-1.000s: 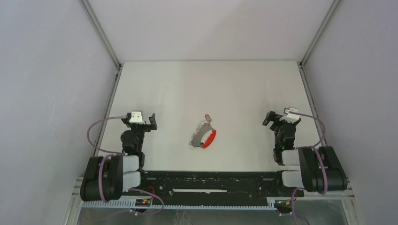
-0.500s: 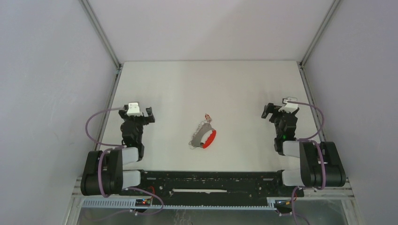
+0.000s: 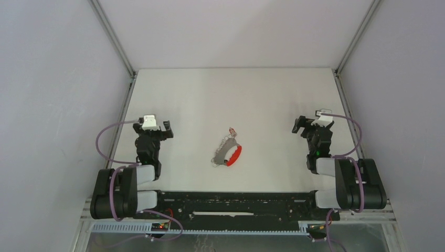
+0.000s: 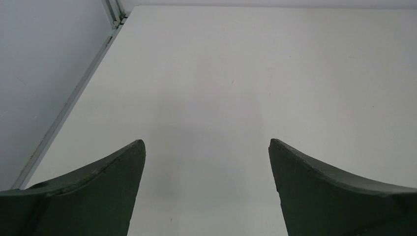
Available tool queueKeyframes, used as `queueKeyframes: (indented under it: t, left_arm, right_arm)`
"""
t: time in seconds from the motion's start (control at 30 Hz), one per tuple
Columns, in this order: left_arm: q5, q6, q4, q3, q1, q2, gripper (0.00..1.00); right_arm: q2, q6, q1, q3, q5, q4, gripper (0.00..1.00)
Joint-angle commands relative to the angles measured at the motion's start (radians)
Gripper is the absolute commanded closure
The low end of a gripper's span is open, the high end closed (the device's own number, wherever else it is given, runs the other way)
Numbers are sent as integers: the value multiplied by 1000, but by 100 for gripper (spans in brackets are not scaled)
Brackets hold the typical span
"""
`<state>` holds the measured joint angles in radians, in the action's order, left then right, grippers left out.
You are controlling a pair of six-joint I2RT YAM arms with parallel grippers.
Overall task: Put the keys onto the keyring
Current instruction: Reset both arms
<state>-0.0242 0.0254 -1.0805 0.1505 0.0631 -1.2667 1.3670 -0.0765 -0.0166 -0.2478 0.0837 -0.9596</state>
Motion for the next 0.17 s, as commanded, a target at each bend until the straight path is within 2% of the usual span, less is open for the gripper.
queueKeyframes:
  t: [0.0, 0.13]
  left_arm:
    - [-22, -3, -13, 25, 7, 7, 0]
    - [-22, -7, -14, 21, 9, 11, 0]
  right_arm:
    - [-7, 7, -1, 3, -3, -24, 0]
    - [-8, 7, 0, 4, -3, -24, 0]
